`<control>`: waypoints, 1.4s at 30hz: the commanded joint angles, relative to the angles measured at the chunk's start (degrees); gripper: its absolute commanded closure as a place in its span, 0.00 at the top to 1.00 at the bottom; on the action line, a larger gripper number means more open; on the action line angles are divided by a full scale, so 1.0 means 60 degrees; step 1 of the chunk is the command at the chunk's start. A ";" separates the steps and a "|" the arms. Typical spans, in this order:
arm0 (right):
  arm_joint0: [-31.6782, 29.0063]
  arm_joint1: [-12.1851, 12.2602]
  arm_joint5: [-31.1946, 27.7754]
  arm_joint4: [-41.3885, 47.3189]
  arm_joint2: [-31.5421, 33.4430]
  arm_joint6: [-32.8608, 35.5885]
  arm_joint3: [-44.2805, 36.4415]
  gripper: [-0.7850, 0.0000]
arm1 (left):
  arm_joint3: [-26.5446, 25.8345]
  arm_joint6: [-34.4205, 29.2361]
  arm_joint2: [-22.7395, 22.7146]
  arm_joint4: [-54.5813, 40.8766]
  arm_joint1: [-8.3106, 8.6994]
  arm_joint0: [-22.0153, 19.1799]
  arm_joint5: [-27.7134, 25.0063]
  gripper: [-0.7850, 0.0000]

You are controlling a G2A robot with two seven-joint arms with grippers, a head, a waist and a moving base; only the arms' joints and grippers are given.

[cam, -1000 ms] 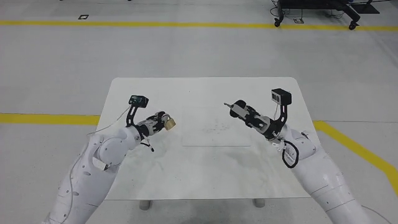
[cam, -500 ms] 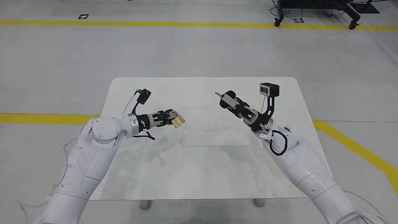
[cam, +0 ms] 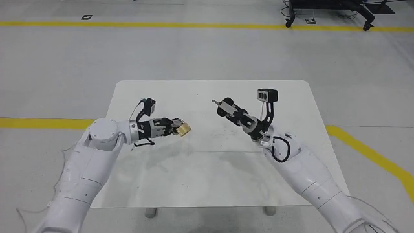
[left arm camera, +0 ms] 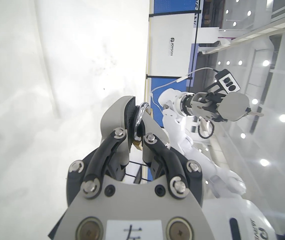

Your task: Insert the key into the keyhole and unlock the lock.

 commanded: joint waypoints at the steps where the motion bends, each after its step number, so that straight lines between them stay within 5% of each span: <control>1: 0.0218 -0.0140 -0.0061 -0.0023 -0.0259 -0.0102 0.0185 0.00 | 0.0516 -0.0591 0.0302 -0.0490 -0.0108 -0.0463 0.0314 0.00; 11: 0.0642 -0.0632 -0.0588 -0.0307 -0.0705 -0.0830 0.0918 0.00 | 0.3091 -0.2473 0.1465 -0.3202 -0.0848 -0.2244 0.0941 0.00; 21: 0.0727 -0.0966 -0.0199 -0.2389 -0.0582 -0.2272 0.1497 0.00 | 0.4517 -0.2967 0.2133 -0.3722 -0.1322 -0.2965 0.0580 0.00; 29: 0.0775 -0.1275 0.0084 -0.3643 -0.0895 -0.2903 0.1657 0.00 | 0.5226 -0.2487 0.2288 -0.3894 -0.1562 -0.3336 0.0449 0.00; 42: 0.0753 -0.1283 -0.0033 -0.3641 -0.0781 -0.2914 0.1634 0.00 | 0.5058 -0.1827 0.2414 -0.3237 -0.1533 -0.3326 0.0461 0.00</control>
